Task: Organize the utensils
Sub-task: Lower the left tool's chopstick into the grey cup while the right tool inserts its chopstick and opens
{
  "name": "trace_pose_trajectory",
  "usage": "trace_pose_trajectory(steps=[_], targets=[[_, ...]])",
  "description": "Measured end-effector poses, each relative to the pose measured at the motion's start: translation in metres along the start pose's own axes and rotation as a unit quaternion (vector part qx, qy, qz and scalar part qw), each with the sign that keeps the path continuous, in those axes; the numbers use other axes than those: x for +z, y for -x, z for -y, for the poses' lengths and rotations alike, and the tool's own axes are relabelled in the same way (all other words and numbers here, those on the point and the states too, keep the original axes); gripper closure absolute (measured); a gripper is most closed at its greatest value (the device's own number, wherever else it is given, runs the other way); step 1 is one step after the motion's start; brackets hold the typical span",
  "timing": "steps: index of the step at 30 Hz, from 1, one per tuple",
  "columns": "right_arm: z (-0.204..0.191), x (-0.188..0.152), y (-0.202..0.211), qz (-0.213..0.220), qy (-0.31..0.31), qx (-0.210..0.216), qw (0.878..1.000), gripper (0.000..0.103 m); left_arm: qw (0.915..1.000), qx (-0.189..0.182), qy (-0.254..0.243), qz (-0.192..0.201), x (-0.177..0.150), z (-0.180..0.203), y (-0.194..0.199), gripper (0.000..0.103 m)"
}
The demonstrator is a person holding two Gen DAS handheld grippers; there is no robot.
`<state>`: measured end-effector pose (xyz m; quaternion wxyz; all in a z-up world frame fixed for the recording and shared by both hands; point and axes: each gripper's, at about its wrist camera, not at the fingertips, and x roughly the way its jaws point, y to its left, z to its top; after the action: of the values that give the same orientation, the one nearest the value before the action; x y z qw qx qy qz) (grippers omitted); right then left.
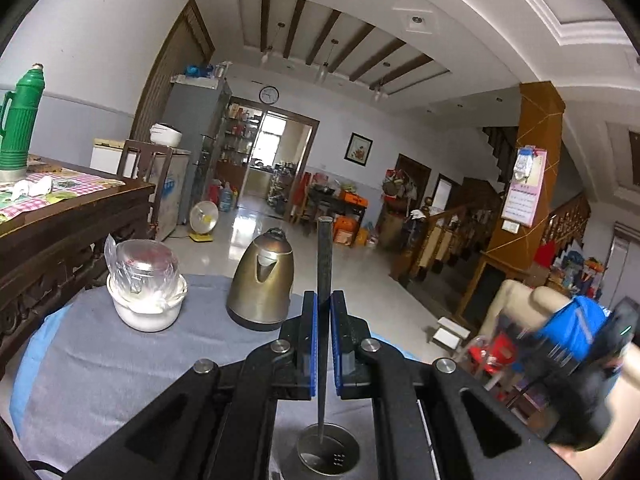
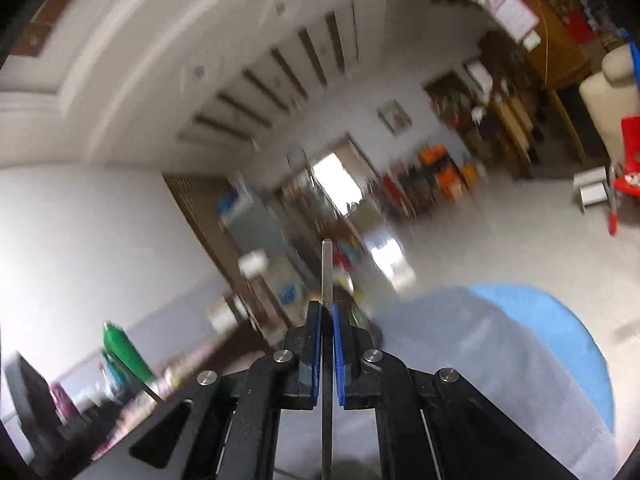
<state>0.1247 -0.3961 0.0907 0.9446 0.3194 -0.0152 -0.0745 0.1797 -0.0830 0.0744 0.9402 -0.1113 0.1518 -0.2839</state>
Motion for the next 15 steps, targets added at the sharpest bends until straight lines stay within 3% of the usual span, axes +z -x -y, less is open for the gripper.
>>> trace_pose_trajectory(steps=[3,7,12,15], targets=[[-0.028,-0.009,-0.01,0.054,0.034,-0.029,0.998,0.097,0.9997,0.012,0.0,-0.023,-0.019,-0.005,-0.021,0.097],[-0.056,-0.04,-0.036,0.064,0.091,-0.054,0.992,0.097,0.9975,0.013,0.028,-0.063,-0.039,-0.022,-0.037,0.097],[-0.066,-0.087,-0.069,0.008,0.15,-0.056,0.987,0.097,0.9947,0.001,0.035,-0.097,-0.049,-0.032,-0.042,0.097],[-0.057,-0.093,-0.067,-0.034,0.15,-0.036,0.987,0.096,0.9945,-0.014,0.019,-0.102,-0.043,-0.028,-0.032,0.093]])
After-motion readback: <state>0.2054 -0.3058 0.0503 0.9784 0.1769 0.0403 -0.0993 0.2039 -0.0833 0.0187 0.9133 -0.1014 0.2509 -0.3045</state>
